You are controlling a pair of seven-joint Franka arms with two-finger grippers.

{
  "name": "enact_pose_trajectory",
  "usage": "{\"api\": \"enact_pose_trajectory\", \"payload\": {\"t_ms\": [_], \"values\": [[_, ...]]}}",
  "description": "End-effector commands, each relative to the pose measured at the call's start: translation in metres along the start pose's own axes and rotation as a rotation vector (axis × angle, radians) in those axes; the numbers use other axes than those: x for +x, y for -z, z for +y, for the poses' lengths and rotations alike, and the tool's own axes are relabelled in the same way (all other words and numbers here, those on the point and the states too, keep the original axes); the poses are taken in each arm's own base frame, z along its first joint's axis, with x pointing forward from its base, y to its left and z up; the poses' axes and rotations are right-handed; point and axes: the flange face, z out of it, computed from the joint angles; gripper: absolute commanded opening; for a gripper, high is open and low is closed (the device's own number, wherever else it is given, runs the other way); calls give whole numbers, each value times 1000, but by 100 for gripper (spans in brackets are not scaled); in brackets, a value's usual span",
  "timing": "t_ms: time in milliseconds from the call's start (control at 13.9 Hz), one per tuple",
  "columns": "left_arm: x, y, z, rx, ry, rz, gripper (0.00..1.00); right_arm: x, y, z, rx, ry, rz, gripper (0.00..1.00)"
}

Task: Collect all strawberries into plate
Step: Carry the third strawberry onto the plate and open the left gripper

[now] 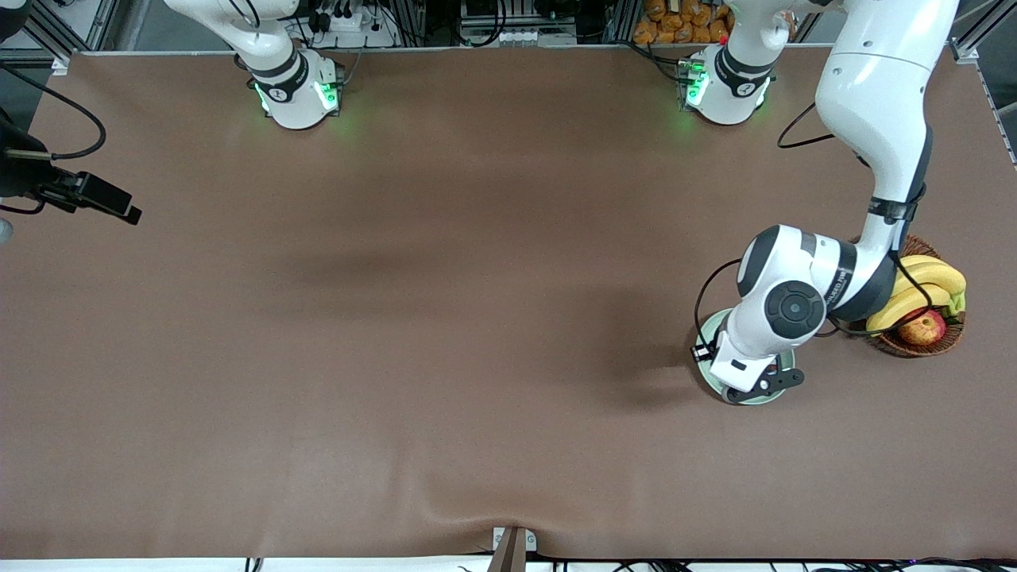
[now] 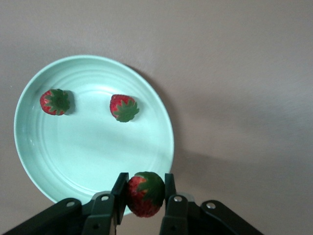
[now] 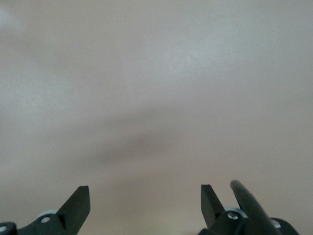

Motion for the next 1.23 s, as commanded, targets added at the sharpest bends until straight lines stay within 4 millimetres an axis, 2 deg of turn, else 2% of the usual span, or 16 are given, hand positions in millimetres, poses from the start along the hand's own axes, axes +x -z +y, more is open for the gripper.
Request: {"api": "enact_pose_trajectory", "payload": {"t_ms": [0, 144, 361, 649, 938, 1010, 1082, 1154], "values": [[-5, -28, -13, 39, -38, 5, 0, 0, 2, 1, -1, 11, -6, 100], [-3, -42, -18, 42, -32, -11, 0, 0, 2, 1, -1, 11, -6, 100], [-3, -54, -17, 38, -33, -17, 0, 1, 2, 0, -1, 12, -6, 100], [1, -68, -27, 39, -28, -35, 0, 0, 2, -2, -1, 14, -5, 100], [3, -72, -32, 38, -23, -39, 1, 1, 2, 1, -1, 9, -8, 100], [3, -72, -32, 37, -23, -39, 4, 1, 2, 1, -1, 9, -6, 100], [3, -72, -32, 38, -23, -39, 13, 1, 2, 0, 1, 9, -7, 100], [3, -72, -33, 38, -22, -39, 42, 0, 2, 0, -1, 9, -8, 100]]}}
